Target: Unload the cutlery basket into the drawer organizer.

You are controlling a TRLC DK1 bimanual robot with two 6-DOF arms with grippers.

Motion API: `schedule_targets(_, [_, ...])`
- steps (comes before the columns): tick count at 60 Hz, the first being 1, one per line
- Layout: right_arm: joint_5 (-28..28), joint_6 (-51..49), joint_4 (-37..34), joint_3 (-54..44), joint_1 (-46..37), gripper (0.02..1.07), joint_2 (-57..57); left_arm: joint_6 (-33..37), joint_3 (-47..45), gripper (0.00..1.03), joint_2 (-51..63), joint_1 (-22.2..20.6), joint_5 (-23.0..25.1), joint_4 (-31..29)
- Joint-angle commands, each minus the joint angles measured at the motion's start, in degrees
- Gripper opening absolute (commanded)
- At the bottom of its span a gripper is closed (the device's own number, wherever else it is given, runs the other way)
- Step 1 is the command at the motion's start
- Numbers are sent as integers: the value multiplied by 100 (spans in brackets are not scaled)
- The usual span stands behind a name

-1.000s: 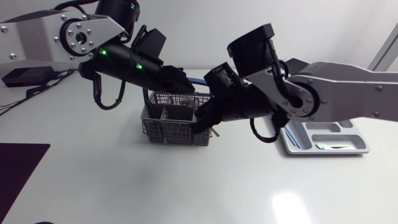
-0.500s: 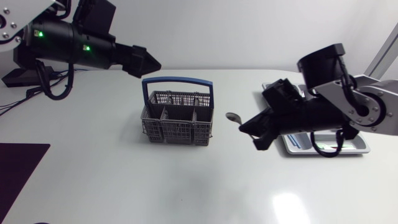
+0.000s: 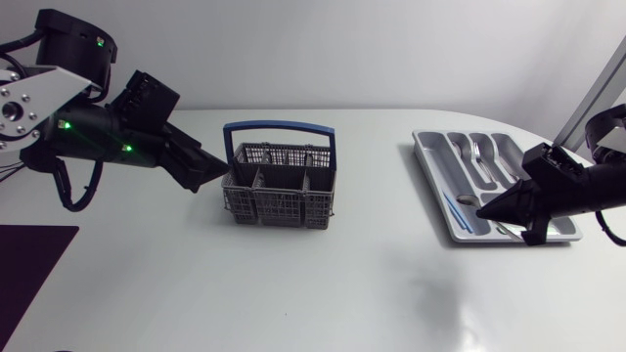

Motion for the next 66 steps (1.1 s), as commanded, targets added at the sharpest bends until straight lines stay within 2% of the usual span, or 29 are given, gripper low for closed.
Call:
schedule_targets(1, [-23, -1227, -403, 463, -413, 8, 660, 229, -239, 98, -136, 60, -27, 72])
schedule_targets(14, [443, -2537, -737, 1517, -1187, 8, 2075, 281, -353, 98, -171, 25, -89, 89])
schedule_targets(20, [557, -2765, -728, 1816, -1354, 8, 2373, 281, -380, 98, -171, -28, -133, 107])
schedule_targets(30, [1111, -3248, -684, 2150, -1433, 8, 2874, 272, -441, 98, -162, -142, -203, 133])
schedule_targets(36, [1322, -3486, -315, 2071, -1433, 8, 2971, 272, -450, 98, -162, -151, -229, 142])
schedule_targets(40, [1454, -3600, 292, 1825, -1433, 8, 2971, 281, -494, 98, -162, -151, -256, 142])
schedule_targets(47, [1665, -3705, 951, 1579, -1424, 8, 3024, 290, -555, 98, -180, -151, -273, 168])
schedule_targets(53, [1761, -3714, 1012, 1570, -1415, 8, 3094, 299, -599, 98, -198, -142, -273, 195])
schedule_targets(62, [1788, -3714, 1083, 1500, -1424, 29, 3094, 308, -599, 98, -198, -142, -273, 212])
schedule_targets(66, [1788, -3705, 1100, 1473, -1424, 34, 3041, 308, -599, 98, -206, -142, -273, 221])
